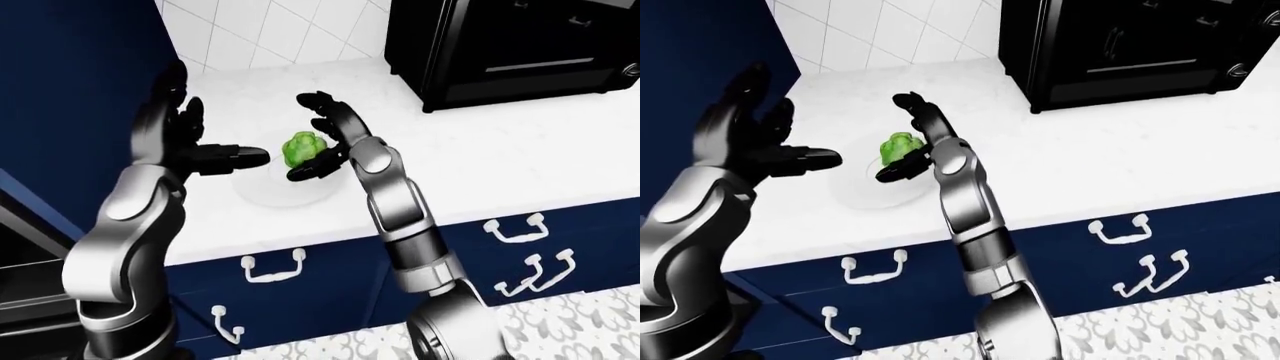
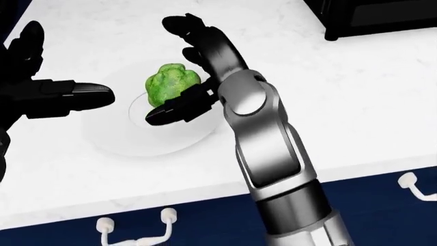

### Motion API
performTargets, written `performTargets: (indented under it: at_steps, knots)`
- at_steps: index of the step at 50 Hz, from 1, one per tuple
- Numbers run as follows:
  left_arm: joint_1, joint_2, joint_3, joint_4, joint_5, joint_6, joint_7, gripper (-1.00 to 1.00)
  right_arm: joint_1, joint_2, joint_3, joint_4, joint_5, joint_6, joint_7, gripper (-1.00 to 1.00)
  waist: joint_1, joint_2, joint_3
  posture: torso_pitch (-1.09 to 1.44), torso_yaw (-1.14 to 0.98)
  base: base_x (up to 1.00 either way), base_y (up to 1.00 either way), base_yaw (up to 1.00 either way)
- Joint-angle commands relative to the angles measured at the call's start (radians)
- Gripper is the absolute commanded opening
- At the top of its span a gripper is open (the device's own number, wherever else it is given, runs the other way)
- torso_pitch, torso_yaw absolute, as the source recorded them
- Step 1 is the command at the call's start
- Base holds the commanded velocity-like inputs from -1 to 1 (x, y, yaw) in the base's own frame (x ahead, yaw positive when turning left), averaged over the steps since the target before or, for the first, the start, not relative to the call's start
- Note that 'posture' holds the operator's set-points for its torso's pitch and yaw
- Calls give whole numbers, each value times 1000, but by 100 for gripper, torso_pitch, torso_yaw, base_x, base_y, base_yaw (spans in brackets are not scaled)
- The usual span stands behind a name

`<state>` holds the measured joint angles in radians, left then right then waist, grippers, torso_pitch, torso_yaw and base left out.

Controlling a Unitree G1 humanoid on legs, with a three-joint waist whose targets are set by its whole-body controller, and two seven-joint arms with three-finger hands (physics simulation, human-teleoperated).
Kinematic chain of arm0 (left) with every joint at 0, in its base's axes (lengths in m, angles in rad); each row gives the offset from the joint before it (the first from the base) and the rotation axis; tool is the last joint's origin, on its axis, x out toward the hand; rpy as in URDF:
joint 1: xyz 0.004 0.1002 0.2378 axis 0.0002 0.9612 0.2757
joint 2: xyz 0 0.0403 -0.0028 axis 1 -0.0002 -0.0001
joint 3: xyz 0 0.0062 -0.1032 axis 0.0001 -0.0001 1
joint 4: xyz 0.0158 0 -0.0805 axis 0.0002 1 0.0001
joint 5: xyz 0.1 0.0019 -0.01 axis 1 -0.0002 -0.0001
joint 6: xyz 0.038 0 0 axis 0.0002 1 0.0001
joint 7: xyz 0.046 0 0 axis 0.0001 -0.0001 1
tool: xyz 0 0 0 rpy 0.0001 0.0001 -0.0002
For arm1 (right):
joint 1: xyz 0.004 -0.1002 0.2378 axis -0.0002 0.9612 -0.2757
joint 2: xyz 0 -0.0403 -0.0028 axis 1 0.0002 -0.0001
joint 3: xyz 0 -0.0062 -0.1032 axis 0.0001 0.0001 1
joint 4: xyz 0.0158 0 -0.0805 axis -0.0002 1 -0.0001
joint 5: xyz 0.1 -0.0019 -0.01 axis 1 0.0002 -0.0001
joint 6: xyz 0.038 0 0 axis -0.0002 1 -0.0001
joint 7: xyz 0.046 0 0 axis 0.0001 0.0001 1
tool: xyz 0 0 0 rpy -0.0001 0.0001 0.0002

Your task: Place the broccoli on the top rack of the oven.

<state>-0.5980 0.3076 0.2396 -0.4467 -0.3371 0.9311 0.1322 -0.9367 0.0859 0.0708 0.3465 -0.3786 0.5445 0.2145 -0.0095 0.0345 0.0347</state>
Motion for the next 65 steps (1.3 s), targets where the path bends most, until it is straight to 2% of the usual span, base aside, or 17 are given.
performTargets:
  at_steps: [1, 18, 35, 40, 43, 65]
  knots:
    - [-28, 11, 10, -26, 3, -32, -1, 100, -43, -3, -5, -26, 6, -47, -21, 62, 0, 5, -28, 0, 0, 0, 0, 0]
    - [-30, 13, 14, -30, -1, -26, 1, 100, -133, -14, -17, 172, 37, -123, -78, 62, -1, 5, -31, 0, 0, 0, 0, 0]
    - [-25, 9, 6, -28, 5, -30, -2, 100, -172, -9, -23, 310, 43, -201, -109, 62, 0, 6, -31, 0, 0, 0, 0, 0]
    - [-30, 11, 14, -39, 0, -17, 1, 100, -175, -4, -19, 309, 42, -196, -111, 62, -1, 6, -31, 0, 0, 0, 0, 0]
    - [-27, 11, 14, -39, -1, -18, 2, 100, -181, -2, -19, 313, 42, -195, -111, 55, -1, 6, -30, 0, 0, 0, 0, 0]
    - [-29, 15, 14, -37, -6, -19, 6, 100, -166, 4, -9, 354, 6, -240, -117, 53, -1, 7, -31, 0, 0, 0, 0, 0]
